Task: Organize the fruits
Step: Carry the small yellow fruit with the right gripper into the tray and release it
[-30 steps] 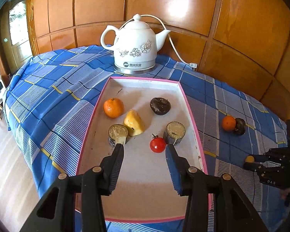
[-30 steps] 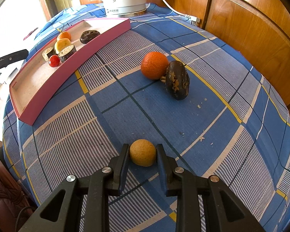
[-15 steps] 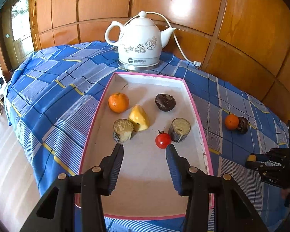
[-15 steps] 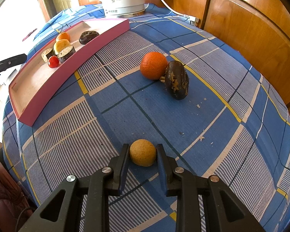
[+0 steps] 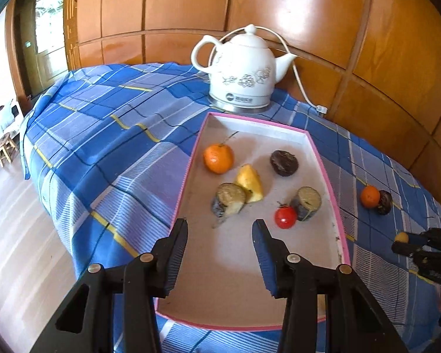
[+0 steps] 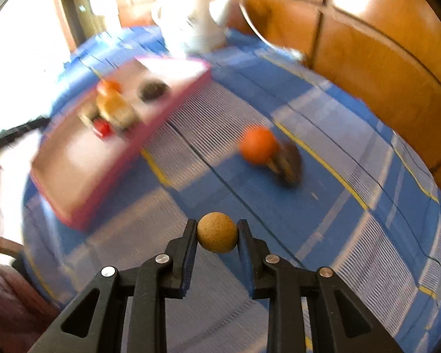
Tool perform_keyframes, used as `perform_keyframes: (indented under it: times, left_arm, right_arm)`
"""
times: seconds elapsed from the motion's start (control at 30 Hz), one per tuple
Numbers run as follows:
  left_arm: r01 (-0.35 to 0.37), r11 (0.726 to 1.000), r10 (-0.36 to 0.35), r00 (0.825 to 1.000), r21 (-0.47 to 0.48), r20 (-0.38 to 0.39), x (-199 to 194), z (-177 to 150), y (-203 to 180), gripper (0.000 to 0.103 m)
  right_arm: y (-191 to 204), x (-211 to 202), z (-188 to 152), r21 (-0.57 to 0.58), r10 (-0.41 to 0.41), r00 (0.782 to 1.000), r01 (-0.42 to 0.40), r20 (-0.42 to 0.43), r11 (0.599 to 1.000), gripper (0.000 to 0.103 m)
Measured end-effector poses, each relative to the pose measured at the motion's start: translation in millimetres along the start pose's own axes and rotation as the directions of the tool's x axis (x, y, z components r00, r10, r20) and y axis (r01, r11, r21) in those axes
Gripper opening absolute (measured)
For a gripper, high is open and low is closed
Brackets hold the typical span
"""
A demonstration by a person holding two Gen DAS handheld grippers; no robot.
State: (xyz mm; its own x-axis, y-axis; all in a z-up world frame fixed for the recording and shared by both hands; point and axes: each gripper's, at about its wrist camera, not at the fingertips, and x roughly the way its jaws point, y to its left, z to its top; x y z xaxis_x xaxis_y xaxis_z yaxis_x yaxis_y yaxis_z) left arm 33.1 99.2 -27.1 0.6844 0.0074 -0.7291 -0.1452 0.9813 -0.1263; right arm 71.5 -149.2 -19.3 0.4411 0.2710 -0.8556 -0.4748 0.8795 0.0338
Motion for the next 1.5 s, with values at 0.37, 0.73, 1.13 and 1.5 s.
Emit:
perform_keyframes:
  times: [0.37,0.73,1.13,1.5]
  left_arm:
    - [0.011,1.000,-0.010,1.000,-0.027,0.006,-5.6,-4.7,10.5,0.046]
    - [0.015,1.000,-0.015,1.000,-0.011,0.011,-7.6,-7.9,8.8,0.047]
    - [0.021,1.000,-0.021,1.000,0.008,0.013,-10.7,-8.1,3.3,0.046]
    - [0.031,0.999,-0.032,0.999,0.040,0.014,-14.1,-8.6,-7.5,0.047]
  right_arm:
    - [97.2,26.8,55.0,-0.147,0.120,0.992,-0.114,0.032,0.983,0.027]
    - [105.1,72.1,57.3,-0.153,0.022,0.998,-0.030,-0.055,0.988,0.029]
    - [95.6,51.0,53.3,-0.090,0.054,0.999,-0.053,0.006,0.995,0.034]
    - [72.2,19.0,44.2,-0.032,0.046,0.997,-0.044,0.069,0.999,0.034]
